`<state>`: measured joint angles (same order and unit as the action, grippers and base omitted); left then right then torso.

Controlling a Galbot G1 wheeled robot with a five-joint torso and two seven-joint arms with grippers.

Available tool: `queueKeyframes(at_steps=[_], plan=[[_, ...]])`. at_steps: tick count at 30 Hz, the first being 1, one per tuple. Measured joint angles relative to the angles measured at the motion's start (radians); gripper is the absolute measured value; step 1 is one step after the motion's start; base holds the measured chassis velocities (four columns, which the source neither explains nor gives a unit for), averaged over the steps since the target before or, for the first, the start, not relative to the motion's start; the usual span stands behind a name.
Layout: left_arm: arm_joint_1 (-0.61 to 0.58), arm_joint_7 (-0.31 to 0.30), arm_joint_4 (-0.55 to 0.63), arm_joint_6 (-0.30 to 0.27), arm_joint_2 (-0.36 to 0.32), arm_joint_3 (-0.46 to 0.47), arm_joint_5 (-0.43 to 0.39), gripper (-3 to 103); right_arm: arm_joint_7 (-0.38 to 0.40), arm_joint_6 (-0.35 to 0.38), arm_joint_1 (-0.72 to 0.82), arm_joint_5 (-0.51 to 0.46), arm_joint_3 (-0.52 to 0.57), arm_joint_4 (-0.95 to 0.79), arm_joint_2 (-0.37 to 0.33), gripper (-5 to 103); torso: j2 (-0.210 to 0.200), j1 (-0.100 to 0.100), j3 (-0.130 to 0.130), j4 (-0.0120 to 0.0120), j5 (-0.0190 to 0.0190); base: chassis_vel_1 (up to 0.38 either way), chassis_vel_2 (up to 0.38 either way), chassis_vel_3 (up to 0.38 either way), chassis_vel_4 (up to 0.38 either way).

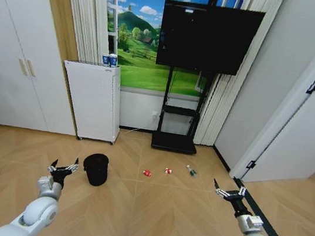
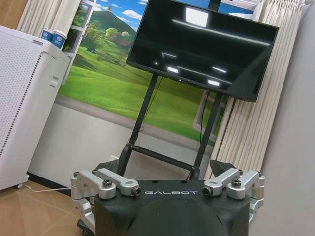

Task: Pick up the trash bin and place the garbage on the floor into it.

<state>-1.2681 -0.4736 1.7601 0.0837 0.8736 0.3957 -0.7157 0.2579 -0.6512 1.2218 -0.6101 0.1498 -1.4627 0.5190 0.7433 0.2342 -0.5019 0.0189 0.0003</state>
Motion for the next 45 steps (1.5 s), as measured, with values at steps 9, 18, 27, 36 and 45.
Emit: queueKeyframes(at_steps=[9,18,27,36,45], plan=[[0.000,0.001,-0.001,0.002,0.006,-0.004,-0.001,100,0.003,0.008,-0.004,0.005,-0.008,-0.002,0.003,100,0.000,0.000,0.000,0.0005,-0.0021,-0.303,0.357,0.307,-0.354],[0.001,0.002,-0.002,0.004,0.007,-0.006,-0.001,100,0.007,0.012,-0.004,0.010,-0.012,-0.004,0.007,100,0.000,0.000,0.000,-0.0002,-0.0001,-0.215,0.510,0.229,-0.504],[-0.011,0.002,0.001,0.009,0.007,-0.005,0.004,100,0.023,0.002,0.001,0.016,-0.008,-0.007,0.019,100,0.000,0.000,0.000,-0.0006,-0.0003,-0.251,0.439,0.250,-0.437],[-0.028,0.005,0.008,0.010,0.010,-0.002,0.009,100,0.021,-0.014,0.016,0.022,-0.001,-0.012,0.024,100,0.000,0.001,0.000,0.0006,-0.0005,-0.189,0.110,0.134,-0.097],[-0.043,0.003,0.014,-0.005,0.009,0.001,-0.011,100,0.020,-0.021,0.026,0.023,0.005,-0.018,0.026,100,-0.002,-0.002,0.002,0.0003,-0.0004,0.051,-0.029,-0.030,0.033]])
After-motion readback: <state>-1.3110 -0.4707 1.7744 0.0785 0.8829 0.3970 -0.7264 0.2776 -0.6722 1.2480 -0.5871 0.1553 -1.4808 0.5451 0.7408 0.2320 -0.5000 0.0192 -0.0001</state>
